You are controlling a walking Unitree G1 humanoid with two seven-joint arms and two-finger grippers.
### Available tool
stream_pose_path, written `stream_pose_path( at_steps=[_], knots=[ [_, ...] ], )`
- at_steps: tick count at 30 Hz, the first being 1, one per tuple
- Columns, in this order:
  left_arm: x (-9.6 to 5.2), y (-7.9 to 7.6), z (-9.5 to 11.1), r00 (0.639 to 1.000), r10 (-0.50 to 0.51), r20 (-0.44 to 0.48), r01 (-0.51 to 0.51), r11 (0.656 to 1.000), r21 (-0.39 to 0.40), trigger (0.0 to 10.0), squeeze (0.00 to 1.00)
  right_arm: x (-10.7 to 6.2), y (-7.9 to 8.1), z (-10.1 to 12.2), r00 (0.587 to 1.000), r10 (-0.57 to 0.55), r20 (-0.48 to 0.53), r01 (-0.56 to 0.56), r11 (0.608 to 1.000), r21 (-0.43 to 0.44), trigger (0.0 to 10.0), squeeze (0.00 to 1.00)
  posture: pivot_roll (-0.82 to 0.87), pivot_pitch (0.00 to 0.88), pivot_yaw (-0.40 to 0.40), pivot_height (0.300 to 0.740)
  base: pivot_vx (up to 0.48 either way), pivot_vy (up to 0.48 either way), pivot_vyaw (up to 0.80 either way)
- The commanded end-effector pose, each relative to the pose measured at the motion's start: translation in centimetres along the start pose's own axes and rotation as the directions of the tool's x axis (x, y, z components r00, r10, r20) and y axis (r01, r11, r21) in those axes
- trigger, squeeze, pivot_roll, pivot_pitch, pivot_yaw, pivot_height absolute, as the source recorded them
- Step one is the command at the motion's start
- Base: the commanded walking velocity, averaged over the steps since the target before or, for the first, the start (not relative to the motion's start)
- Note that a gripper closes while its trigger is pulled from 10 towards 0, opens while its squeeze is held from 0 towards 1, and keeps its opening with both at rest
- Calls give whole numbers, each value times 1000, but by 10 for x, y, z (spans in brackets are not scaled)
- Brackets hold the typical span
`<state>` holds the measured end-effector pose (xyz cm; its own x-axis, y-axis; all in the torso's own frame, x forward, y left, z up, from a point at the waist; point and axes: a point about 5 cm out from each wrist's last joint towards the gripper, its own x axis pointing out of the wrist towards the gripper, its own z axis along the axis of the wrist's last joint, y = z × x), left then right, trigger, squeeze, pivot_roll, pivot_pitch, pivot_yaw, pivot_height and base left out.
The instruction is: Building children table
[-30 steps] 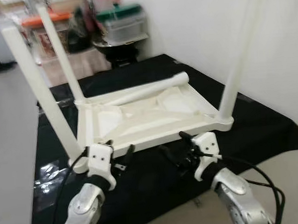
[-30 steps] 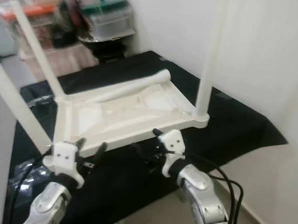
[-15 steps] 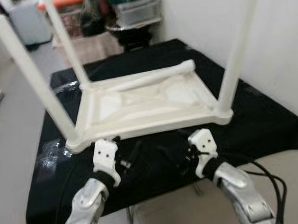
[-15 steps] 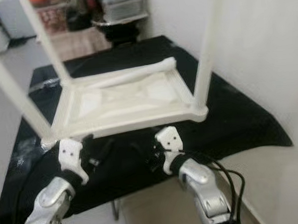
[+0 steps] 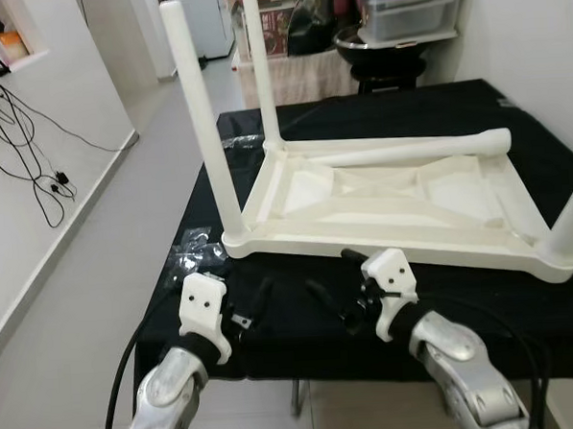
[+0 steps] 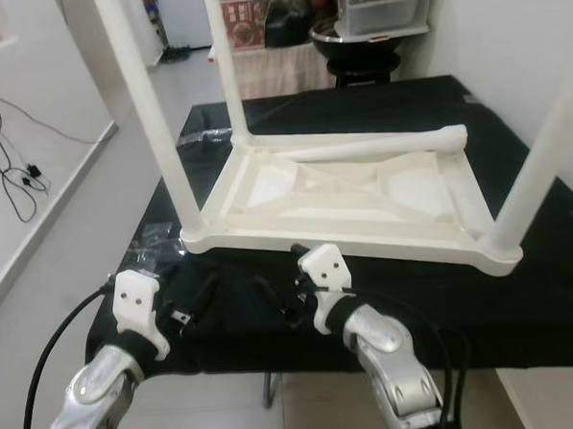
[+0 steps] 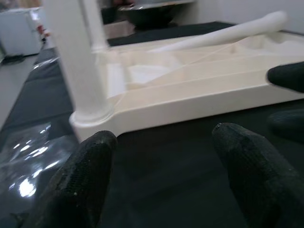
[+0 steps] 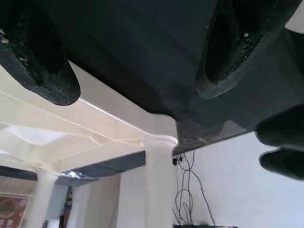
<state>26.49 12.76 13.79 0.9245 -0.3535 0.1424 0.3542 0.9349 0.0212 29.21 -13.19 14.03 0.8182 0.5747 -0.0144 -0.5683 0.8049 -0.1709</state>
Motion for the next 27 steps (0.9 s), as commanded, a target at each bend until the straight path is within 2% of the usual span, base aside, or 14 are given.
stream_pose_path(
  at_steps=[1,6,7,9,12,13,14,20,24,27],
  knots=[
    [-1,1,-2,1000,-5,-15,5,1000,0,10000,0,1,-4,-3,999,-26,-28,25,1000,-10,10000,0,-6,96,37,740,0,0,0],
    [0,-1,-1,1000,-9,-15,9,1000,1,10000,0,7,-7,1,999,-39,-37,38,999,-40,10000,0,-9,100,32,740,0,0,0],
    [0,-2,-1,1000,-10,-12,10,1000,-2,10000,0,15,-11,6,998,-45,-52,40,995,-90,10000,0,-21,107,31,740,0,0,0],
    [0,-3,0,1000,-11,-11,11,1000,-4,10000,0,21,-14,10,996,-52,-70,44,991,-123,10000,0,-20,109,31,740,0,0,0],
    [0,-3,0,1000,-12,-11,12,1000,-5,10000,0,24,-16,13,996,-53,-76,42,989,-138,10000,0,-18,111,32,740,0,0,0],
    [-1,-4,0,1000,-16,-11,16,1000,-6,10000,0,29,-19,16,993,-67,-97,47,979,-196,10000,0,-16,114,32,740,0,0,0],
    [-1,-4,0,1000,-16,-11,16,1000,-6,10000,0,29,-19,16,993,-67,-97,47,979,-196,10000,0,-16,114,32,740,0,0,0],
    [-2,-5,1,1000,-13,-7,13,1000,-10,10000,0,46,-37,28,976,-118,-183,47,936,-350,10000,0,-5,124,31,740,0,0,0],
    [-3,-5,2,1000,-13,-5,12,1000,-14,10000,0,57,-47,34,953,-139,-270,29,926,-377,10000,0,4,130,30,740,0,0,0],
    [-5,-5,3,1000,-14,-5,13,1000,-22,10000,0,67,-50,43,951,-118,-287,-7,916,-401,10000,0,25,136,34,740,0,0,0]
  ],
)
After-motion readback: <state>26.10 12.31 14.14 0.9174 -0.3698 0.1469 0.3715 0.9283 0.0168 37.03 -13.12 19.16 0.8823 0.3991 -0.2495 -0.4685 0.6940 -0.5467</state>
